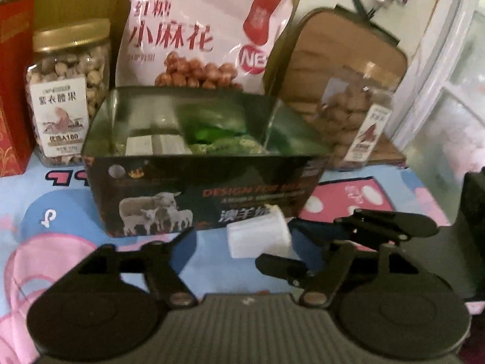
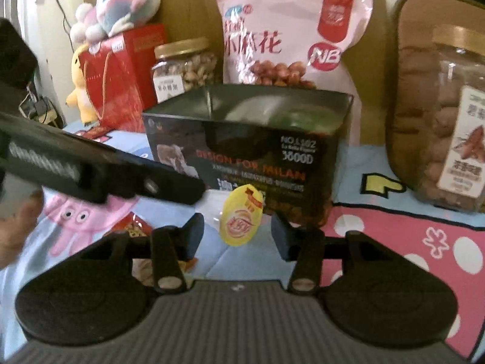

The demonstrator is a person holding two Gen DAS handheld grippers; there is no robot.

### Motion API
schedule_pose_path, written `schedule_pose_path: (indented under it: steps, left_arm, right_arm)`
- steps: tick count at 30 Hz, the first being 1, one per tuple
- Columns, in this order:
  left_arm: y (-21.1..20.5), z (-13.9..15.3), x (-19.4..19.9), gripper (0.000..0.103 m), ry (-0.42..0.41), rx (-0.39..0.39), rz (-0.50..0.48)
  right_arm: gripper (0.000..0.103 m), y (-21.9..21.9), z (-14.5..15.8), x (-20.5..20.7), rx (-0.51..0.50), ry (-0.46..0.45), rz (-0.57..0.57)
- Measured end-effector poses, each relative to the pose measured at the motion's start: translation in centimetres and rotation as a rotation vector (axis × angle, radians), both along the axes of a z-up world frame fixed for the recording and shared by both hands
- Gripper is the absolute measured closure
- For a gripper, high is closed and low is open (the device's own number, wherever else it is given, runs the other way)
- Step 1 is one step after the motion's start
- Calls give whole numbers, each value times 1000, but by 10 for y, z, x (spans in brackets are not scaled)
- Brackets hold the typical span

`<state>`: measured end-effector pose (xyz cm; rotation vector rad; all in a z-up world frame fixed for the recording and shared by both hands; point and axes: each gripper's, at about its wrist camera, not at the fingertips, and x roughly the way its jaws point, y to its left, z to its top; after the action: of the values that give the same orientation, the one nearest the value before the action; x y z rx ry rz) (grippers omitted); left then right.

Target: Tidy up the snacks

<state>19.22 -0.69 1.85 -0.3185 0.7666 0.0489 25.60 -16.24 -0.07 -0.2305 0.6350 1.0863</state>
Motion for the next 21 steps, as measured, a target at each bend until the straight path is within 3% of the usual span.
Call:
schedule_pose_path:
  steps: [6,10,13,17,21]
  left_arm:
    - [-11,-10,11,28,14,13,-28]
    - [-8,-20,21,56,45,-35,-18]
    - [-7,-18,12,58,38,-37,1]
    - [-10,4,-21,58,-22,-27,8]
    - [-1,39,-38,58,-120,-27,24]
  right_arm:
    - [51,3,-9,1,-16,-5,13]
    - [51,5,-10,1,-9,-7,14]
    - [56,6,-9,-5,-12,-38,23]
    - [56,-3,5,-23,23,-61,65]
    - [57,-9,35,-47,110,-165,91]
